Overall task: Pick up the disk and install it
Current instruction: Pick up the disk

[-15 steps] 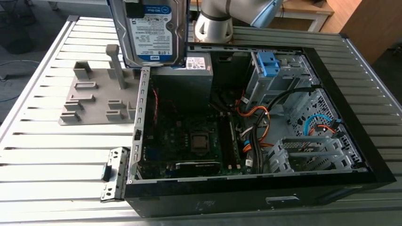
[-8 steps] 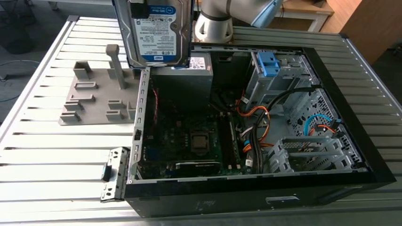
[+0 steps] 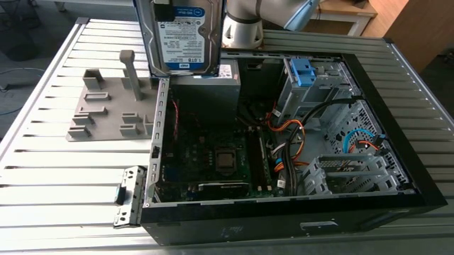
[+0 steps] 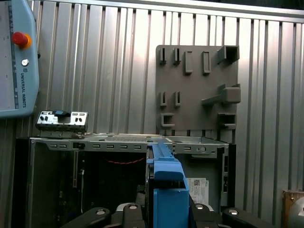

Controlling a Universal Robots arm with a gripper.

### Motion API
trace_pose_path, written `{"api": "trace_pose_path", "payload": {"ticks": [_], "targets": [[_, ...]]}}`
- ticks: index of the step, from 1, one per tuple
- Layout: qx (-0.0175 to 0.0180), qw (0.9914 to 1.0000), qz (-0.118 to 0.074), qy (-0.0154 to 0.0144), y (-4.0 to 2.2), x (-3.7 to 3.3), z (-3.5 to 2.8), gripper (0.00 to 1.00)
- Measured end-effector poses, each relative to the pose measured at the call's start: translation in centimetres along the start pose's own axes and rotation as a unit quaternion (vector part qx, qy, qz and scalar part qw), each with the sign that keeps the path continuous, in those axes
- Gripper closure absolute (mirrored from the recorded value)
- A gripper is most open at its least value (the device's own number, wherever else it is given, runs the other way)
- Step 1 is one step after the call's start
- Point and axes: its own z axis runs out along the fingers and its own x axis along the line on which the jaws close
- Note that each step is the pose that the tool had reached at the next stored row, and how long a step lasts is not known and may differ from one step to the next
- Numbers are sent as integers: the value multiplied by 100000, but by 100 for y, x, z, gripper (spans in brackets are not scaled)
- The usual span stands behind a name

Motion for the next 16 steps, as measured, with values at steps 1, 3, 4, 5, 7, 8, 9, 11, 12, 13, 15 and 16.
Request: {"api": "trace_pose_path", "payload": {"ticks": [1, 3, 4, 5, 7, 8, 9, 11, 12, 13, 15, 16], "targets": [[0, 100000, 1, -2, -10, 1, 0, 64], [-8, 100000, 1, 4, -32, 1, -1, 64], [-6, 100000, 0, -1, -42, 2, -1, 64], [-9, 100000, 2, 1, -53, 3, -1, 64], [-12, 100000, 5, 1, -72, 4, -1, 64], [-12, 100000, 0, 1, -82, 4, -1, 64], [-12, 100000, 3, -1, -93, 5, -1, 64], [-14, 100000, 2, 0, -112, 6, -2, 64], [-13, 100000, 5, -5, -122, 6, -1, 64], [-16, 100000, 4, -1, -131, 6, -2, 64], [-20, 100000, 5, 1, -151, 7, -2, 64], [-21, 100000, 6, 1, -161, 8, -2, 64]]}}
